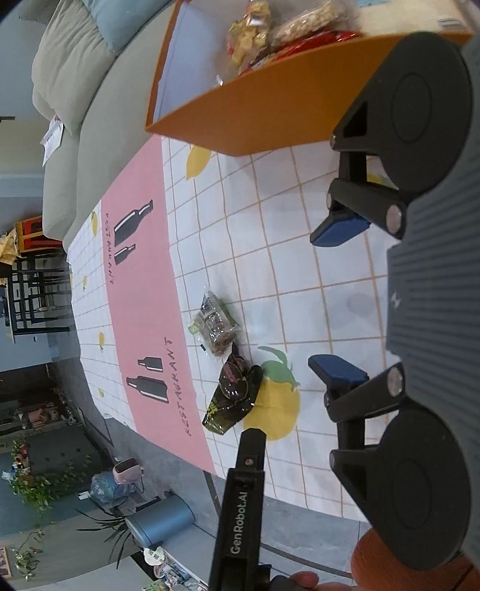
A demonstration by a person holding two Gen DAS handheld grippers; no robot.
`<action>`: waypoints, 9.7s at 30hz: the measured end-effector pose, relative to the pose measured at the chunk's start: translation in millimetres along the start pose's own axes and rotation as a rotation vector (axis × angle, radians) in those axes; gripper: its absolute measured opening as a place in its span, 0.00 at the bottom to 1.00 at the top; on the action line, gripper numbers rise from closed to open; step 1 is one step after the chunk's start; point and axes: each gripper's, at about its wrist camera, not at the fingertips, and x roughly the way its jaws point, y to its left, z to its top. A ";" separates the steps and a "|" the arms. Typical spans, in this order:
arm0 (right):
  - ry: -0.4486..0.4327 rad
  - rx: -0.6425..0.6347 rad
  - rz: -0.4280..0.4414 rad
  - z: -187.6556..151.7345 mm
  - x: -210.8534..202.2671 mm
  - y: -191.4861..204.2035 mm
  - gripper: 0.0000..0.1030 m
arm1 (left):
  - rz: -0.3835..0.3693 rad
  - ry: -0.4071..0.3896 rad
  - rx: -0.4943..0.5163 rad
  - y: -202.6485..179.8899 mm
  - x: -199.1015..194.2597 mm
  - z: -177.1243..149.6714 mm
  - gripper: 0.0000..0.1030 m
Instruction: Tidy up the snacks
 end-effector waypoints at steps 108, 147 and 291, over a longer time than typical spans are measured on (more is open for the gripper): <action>0.119 -0.209 0.014 -44.3 20.6 18.7 0.43 | -0.152 -0.039 0.055 -21.6 -6.1 -57.0 0.37; 0.045 -0.037 -0.275 -18.8 -104.2 -183.2 0.43 | -0.484 -0.009 0.487 -268.8 -29.3 9.6 0.37; -0.130 -0.005 -0.301 -68.2 -144.9 -0.9 0.59 | -0.055 -0.105 0.243 -112.6 -94.4 -84.4 0.72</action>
